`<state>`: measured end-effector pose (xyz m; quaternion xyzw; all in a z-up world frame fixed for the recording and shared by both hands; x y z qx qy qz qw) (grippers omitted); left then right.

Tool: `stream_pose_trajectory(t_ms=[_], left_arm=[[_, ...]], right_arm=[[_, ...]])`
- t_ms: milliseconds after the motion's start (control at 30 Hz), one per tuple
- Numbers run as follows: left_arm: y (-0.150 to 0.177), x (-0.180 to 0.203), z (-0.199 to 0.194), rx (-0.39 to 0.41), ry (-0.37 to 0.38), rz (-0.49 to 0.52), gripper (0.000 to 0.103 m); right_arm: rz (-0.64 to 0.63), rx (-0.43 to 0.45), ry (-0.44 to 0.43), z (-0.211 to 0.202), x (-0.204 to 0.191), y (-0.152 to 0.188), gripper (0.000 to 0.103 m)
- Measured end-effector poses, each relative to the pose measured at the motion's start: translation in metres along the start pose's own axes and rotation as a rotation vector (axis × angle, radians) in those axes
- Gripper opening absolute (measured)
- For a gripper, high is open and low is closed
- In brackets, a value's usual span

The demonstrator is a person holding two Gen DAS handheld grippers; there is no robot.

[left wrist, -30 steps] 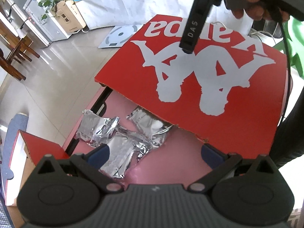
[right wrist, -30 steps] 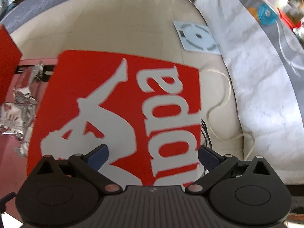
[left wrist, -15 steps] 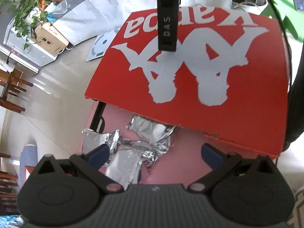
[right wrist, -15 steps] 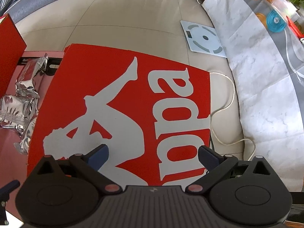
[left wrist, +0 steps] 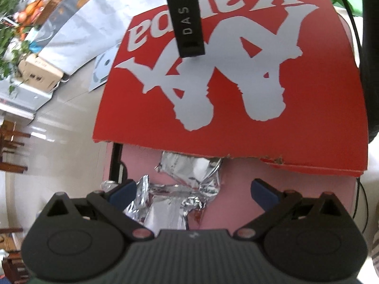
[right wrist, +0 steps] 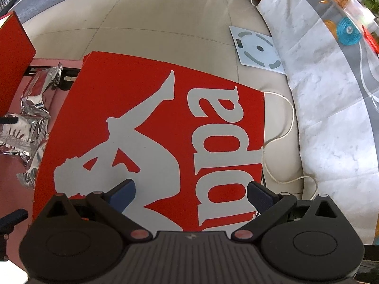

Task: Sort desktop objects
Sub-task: 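Lower the open left tool toward a silver packet while the right tool holds the lid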

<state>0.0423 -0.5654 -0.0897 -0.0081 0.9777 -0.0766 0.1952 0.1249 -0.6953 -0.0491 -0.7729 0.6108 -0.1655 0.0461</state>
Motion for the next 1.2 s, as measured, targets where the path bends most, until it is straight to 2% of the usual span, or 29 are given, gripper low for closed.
stream_pose_trajectory(t_ms=[233,367,1200], left_arm=[[-0.002,-0.006,0.006,0.015,0.074,0.054,0.103],[-0.005,-0.008,0.01,0.032,0.089,0.074,0.103],[-0.009,-0.021,0.041,0.091,0.255,0.118,0.102]], right_arm=[[0.006,-0.008,-0.014,0.001,0.001,-0.001,0.1],[-0.009,-0.004,-0.009,0.001,-0.001,-0.001,0.101],[-0.001,-0.014,-0.036,0.005,0.0,-0.005,0.102]])
Point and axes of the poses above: each gripper's, at about its wrist camera, not at the fingertips, and z roughly the way its jaws point, x to its right, y to its underside, the point moved 3 cm from there along z, roughly the way its jaws point
